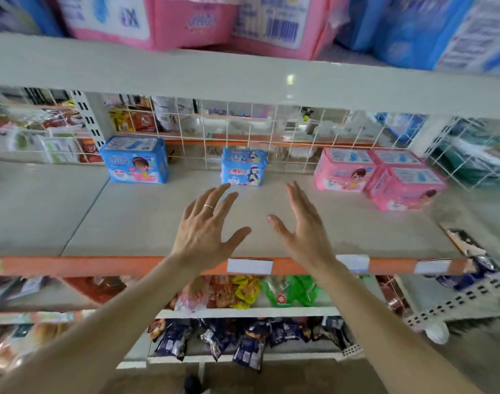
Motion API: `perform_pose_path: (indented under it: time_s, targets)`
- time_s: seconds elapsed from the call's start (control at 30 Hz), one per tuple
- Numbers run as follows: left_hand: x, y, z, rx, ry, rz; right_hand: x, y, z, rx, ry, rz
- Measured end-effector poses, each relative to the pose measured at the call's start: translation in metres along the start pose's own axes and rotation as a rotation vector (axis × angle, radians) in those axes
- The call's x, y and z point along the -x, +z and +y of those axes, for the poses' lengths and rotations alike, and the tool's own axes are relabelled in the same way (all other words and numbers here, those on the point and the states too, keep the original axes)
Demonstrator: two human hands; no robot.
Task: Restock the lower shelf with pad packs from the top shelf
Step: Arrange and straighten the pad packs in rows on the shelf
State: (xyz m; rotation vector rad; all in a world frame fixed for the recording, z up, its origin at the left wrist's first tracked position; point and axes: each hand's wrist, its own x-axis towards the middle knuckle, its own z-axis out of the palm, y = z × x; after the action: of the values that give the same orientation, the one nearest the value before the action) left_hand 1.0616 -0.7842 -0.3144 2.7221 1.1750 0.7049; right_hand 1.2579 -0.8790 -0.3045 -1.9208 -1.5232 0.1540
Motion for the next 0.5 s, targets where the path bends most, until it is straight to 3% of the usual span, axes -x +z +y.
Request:
perform_pose_path:
  time_s: [0.23,0.5]
  targets:
    - [0.045,-0.046,0.09,-0.036,0.033,0.117,0.074,-0.088,0.0,0.004,-0.104,0.041]
    - [0.062,-0.114,0.161,-0.064,0.163,0.309,0.096,-0.173,-0.02,-0.039,-0.247,0.101]
